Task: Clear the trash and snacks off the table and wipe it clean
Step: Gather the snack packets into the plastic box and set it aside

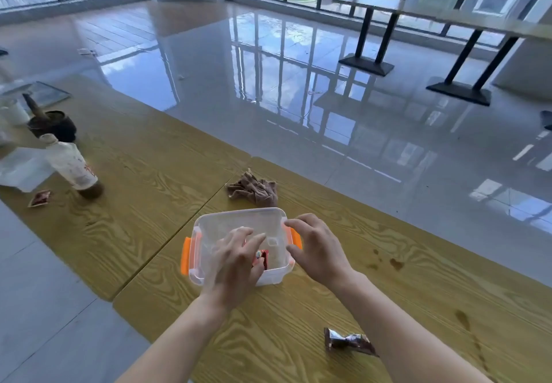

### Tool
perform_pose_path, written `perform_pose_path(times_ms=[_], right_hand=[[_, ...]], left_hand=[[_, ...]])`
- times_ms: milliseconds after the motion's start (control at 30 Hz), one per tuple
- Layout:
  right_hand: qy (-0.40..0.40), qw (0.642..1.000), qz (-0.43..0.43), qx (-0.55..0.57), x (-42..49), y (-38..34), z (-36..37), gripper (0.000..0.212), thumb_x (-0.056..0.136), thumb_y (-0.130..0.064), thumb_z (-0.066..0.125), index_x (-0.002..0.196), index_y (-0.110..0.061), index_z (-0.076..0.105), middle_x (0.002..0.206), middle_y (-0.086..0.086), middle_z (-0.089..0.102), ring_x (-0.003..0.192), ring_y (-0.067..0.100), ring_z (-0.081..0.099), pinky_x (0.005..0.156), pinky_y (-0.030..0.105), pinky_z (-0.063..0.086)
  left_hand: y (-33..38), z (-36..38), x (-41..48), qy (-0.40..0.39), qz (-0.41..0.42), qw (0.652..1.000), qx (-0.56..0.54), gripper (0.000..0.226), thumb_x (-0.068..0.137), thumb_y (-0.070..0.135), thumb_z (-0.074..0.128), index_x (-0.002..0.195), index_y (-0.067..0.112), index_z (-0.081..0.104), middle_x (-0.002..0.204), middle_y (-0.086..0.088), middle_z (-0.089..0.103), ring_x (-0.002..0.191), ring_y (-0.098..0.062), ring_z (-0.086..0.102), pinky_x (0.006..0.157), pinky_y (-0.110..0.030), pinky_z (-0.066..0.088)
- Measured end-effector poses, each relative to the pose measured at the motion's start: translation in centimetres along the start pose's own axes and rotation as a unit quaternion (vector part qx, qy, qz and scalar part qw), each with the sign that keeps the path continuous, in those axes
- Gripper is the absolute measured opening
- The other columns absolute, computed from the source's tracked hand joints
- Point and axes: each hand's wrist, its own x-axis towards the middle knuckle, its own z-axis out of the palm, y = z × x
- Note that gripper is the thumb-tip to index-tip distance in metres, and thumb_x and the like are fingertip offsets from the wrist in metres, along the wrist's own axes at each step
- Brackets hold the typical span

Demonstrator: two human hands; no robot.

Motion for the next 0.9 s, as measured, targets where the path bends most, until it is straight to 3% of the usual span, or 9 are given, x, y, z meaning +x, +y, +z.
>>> perform_pose_path(times_ms=[133,300,400,533,700,833,900], right_hand=[[0.005,0.998,0.057,-0.012,-5.0,3.0,-2.5,0.052,0.081,-0.023,0.077,0.13,-0.023,0.059,0.123,-0.002,0.058,0.112,0.019,0.056,0.09,0.025,0.044],[-0.021,0.989,0.148,-0.023,-13.4,6.6,-4.3,0.049,0.082,-0.022,0.075,0.129,-0.021,0.061,0.119,0.0,0.059,0.109,0.021,0.057,0.09,0.026,0.044],[-0.029,0.98,0.198,-0.019,-17.9,7.7,-4.7,0.047,0.084,-0.025,0.073,0.129,-0.022,0.06,0.116,-0.002,0.059,0.108,0.019,0.057,0.089,0.024,0.043],[-0.065,0.969,0.239,-0.009,-22.9,7.8,-4.2,0.05,0.086,-0.035,0.071,0.133,-0.025,0.057,0.12,-0.006,0.057,0.115,0.015,0.053,0.096,0.023,0.041],[-0.172,0.949,0.263,-0.008,-27.9,6.9,-2.0,0.068,0.077,-0.055,0.07,0.137,-0.031,0.05,0.129,-0.005,0.048,0.12,0.016,0.043,0.103,0.027,0.038],[-0.252,0.926,0.275,-0.047,-30.0,6.6,0.3,0.077,0.068,-0.054,0.077,0.135,-0.03,0.047,0.126,-0.001,0.044,0.119,0.02,0.039,0.101,0.035,0.042],[-0.278,0.918,0.275,-0.062,-30.5,6.5,1.2,0.07,0.067,-0.049,0.079,0.127,-0.028,0.05,0.122,0.0,0.043,0.115,0.021,0.04,0.096,0.038,0.045]], left_hand=[[3.8,1.5,-1.1,0.005,0.051,0.998,-0.027,0.045,0.073,0.02,0.071,0.118,0.019,0.064,0.12,-0.007,0.062,0.109,-0.028,0.059,0.084,-0.044,0.049],[8.1,5.1,-2.9,-0.061,0.102,0.992,-0.041,0.047,0.072,0.021,0.075,0.118,0.018,0.066,0.118,-0.008,0.064,0.108,-0.028,0.06,0.091,-0.046,0.048],[10.5,6.8,-3.9,-0.08,0.139,0.987,-0.008,0.046,0.07,0.023,0.076,0.116,0.019,0.067,0.113,-0.008,0.065,0.108,-0.027,0.061,0.105,-0.054,0.037],[12.9,9.0,-4.9,-0.104,0.179,0.978,0.004,0.051,0.064,0.02,0.076,0.115,0.019,0.068,0.111,-0.008,0.065,0.108,-0.026,0.06,0.109,-0.061,0.031],[14.3,12.1,-6.6,-0.228,0.186,0.956,-0.019,0.057,0.068,0.026,0.075,0.124,0.018,0.062,0.119,-0.013,0.061,0.107,-0.033,0.059,0.092,-0.046,0.052],[15.6,14.1,-7.6,-0.312,0.168,0.935,0.001,0.06,0.081,0.027,0.063,0.139,0.024,0.045,0.128,-0.008,0.052,0.116,-0.029,0.05,0.09,-0.042,0.049],[16.0,14.9,-7.7,-0.328,0.167,0.929,0.026,0.061,0.082,0.024,0.06,0.14,0.026,0.041,0.126,-0.006,0.053,0.111,-0.028,0.051,0.088,-0.042,0.048]])
